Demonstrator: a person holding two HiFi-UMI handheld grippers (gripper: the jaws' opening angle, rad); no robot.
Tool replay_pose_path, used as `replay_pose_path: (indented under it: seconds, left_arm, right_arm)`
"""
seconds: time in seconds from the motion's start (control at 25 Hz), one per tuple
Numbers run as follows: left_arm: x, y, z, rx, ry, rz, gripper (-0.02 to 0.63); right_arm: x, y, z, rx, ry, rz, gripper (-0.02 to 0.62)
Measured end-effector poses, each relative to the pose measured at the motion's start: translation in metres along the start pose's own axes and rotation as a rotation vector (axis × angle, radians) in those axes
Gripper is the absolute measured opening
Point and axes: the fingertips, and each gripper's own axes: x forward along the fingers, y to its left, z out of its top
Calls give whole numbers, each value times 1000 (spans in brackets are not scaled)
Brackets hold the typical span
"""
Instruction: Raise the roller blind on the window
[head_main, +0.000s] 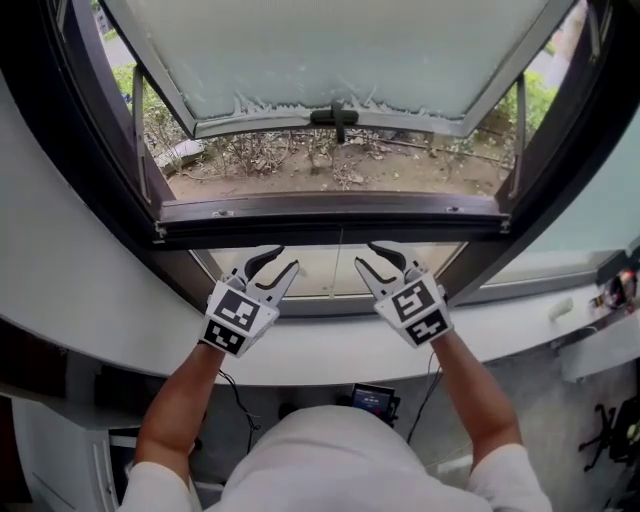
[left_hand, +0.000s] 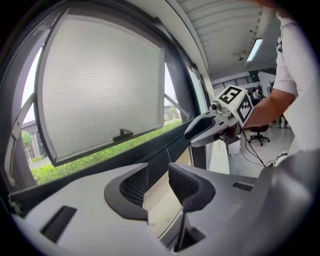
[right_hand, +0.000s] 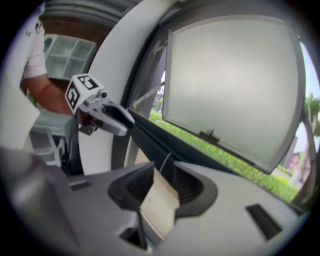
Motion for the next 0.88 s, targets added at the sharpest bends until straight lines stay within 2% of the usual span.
replay_pose_path:
  seconds: [0.24,0.64,0.88]
  left_arm:
    - [16,10,-6,148,92,-7,141]
    - [34,22,-8,409,198,38,169]
    - [47,26,-17,494,273,12,170]
  right_arm:
    - [20,-17,-8,-262,127,-60,137]
    - [35,-37,-8,-487,218,-149,153]
    - [44,-37,-19,-606,294,-166,153]
